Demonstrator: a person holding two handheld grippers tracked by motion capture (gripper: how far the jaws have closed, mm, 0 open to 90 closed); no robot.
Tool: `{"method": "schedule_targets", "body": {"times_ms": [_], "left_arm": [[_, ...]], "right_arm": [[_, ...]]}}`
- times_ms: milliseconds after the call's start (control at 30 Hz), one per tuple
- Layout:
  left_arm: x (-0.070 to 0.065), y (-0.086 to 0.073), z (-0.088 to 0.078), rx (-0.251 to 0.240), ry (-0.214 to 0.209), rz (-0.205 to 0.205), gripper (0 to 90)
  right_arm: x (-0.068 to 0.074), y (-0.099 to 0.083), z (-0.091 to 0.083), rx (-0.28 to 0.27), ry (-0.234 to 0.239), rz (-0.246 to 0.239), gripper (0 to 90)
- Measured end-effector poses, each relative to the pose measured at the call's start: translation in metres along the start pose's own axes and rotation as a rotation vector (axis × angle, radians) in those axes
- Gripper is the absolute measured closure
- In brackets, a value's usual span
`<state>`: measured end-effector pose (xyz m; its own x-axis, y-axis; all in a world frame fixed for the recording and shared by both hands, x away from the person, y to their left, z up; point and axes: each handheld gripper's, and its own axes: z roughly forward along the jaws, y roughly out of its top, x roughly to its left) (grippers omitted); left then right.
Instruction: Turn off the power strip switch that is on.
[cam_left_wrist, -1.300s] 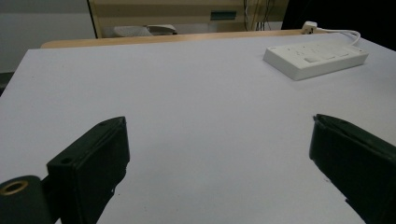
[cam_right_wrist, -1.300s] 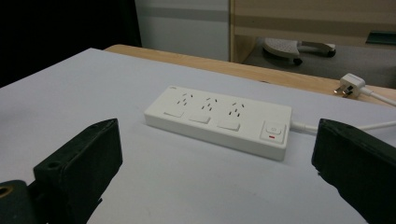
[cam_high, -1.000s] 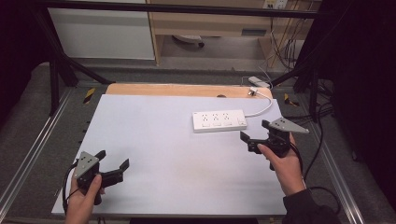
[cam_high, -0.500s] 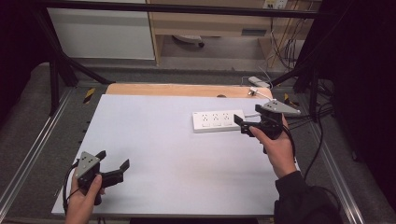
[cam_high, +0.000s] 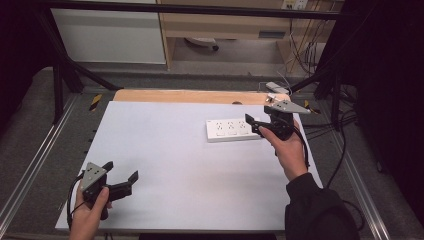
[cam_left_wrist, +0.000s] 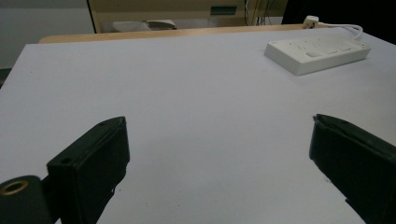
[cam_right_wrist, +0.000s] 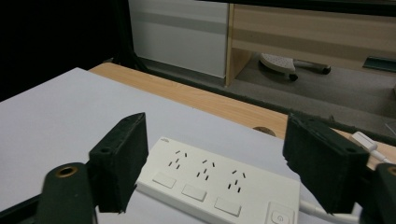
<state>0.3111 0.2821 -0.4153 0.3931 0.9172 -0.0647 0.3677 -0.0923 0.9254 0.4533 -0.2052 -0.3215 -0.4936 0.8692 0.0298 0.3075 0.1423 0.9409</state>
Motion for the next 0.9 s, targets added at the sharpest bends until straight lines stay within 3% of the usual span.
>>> {"method": "schedule_targets", "body": {"times_ms": [633,900], "left_arm": [[-0.001,0.000,0.001,0.001,-0.003,0.004,5.1],[0.000,0.000,0.001,-0.003,-0.004,0.002,5.0]], "right_arm": [[0.010,0.002,0.035,-0.030,-0.008,-0.039,75.1],[0.009,0.002,0.042,-0.027,0.010,-0.034,86.4]]}}
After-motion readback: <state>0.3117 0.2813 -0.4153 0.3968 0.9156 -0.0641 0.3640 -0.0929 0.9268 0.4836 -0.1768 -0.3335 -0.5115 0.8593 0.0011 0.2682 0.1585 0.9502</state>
